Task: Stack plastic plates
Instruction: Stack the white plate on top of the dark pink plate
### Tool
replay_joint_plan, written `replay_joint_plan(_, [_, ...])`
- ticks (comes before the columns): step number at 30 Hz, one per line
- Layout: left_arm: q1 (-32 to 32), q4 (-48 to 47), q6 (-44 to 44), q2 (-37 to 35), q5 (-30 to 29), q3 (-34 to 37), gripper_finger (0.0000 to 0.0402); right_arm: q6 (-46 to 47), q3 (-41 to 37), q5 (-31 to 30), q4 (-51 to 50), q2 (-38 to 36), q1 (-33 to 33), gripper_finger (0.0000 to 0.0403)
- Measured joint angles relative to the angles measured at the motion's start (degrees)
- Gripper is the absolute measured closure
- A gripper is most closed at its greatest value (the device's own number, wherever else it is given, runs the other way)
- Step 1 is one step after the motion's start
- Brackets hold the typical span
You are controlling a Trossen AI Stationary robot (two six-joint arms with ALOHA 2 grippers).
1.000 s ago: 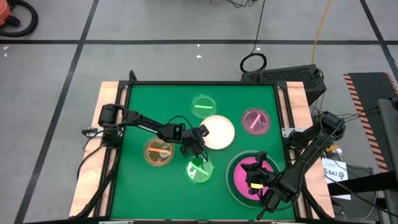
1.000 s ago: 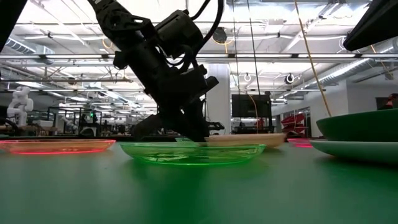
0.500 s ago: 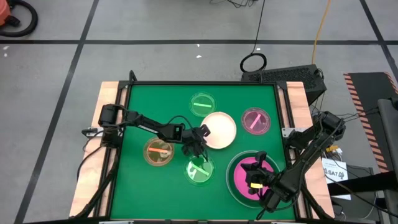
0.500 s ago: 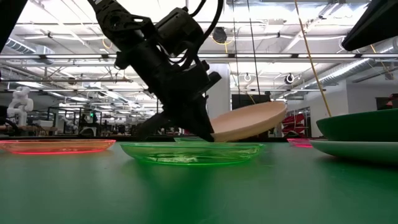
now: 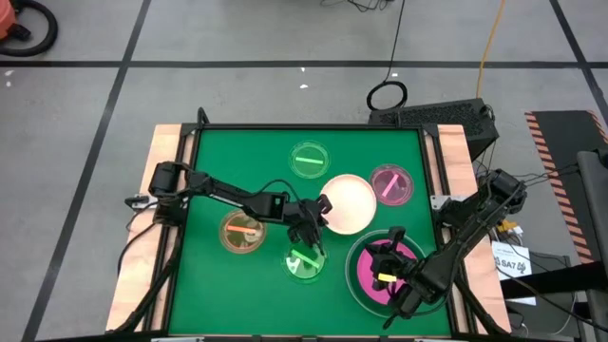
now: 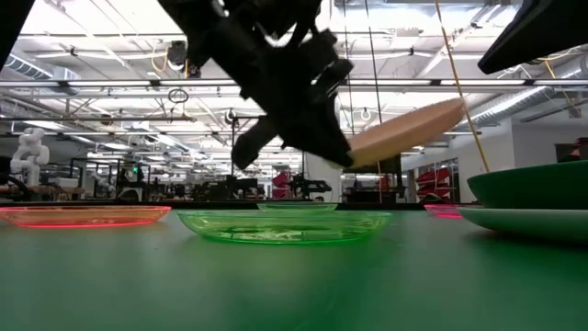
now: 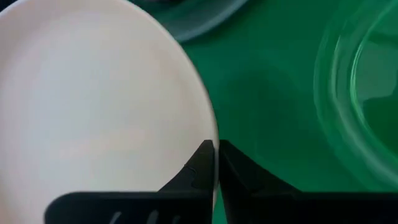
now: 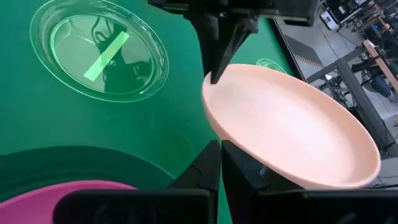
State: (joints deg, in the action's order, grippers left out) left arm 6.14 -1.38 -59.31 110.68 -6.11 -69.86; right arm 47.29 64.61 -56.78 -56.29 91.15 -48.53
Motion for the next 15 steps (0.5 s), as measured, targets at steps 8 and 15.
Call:
replay_joint_plan(8, [2.6, -0.3, 0.2, 0.0, 0.0, -3.5, 0.0391, 0.2, 3.6, 6.1, -1.0, 0.0, -0.3, 0.0392])
replay_joint_plan(15, [3.9, -0.2, 1.6, 0.0, 0.0, -4.0, 0.0391, 1.2, 7.1, 9.0, -5.3, 0.0, -2.1, 0.0392])
